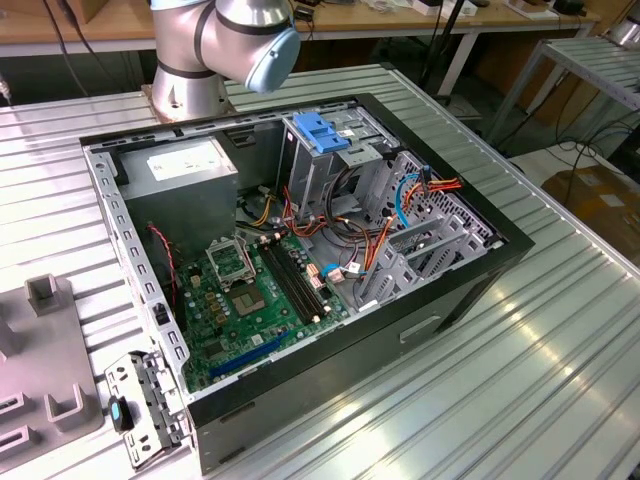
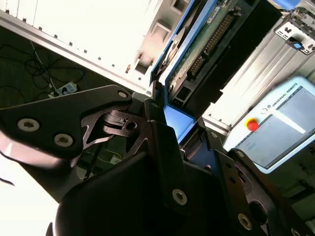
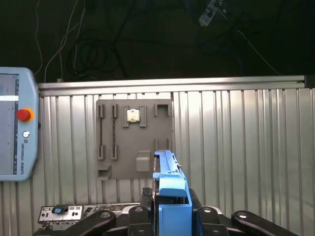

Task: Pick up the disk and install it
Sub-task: 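Pick up the disk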

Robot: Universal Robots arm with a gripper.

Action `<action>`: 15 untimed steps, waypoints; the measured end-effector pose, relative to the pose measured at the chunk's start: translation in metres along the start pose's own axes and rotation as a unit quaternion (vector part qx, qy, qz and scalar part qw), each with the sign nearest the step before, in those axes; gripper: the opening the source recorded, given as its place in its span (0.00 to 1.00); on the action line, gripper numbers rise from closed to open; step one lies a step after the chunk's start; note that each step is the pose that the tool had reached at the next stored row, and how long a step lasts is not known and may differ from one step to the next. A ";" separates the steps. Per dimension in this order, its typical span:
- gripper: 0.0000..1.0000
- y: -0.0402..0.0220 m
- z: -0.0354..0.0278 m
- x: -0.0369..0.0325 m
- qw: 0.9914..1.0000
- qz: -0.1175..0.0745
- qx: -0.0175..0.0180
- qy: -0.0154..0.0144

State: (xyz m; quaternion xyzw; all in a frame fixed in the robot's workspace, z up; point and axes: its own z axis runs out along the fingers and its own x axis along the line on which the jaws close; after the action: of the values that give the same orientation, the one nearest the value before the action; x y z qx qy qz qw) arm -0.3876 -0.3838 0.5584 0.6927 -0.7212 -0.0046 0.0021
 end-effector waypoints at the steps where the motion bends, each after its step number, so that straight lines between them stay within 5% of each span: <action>1: 0.37 -0.0002 0.0016 0.0007 1.000 0.000 0.000 0.000; 4: 0.37 -0.0039 0.0081 0.0015 1.000 0.000 0.000 0.000; 9: 0.37 -0.0199 0.0173 0.0009 1.000 0.000 0.000 0.000; 13: 0.37 -0.0353 0.0254 0.0003 1.000 0.001 0.000 0.000; 15: 0.37 -0.0529 0.0307 -0.0004 1.000 0.001 0.000 0.002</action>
State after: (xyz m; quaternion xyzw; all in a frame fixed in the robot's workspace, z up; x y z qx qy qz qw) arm -0.3350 -0.3855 0.5271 0.6921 -0.7218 -0.0030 0.0038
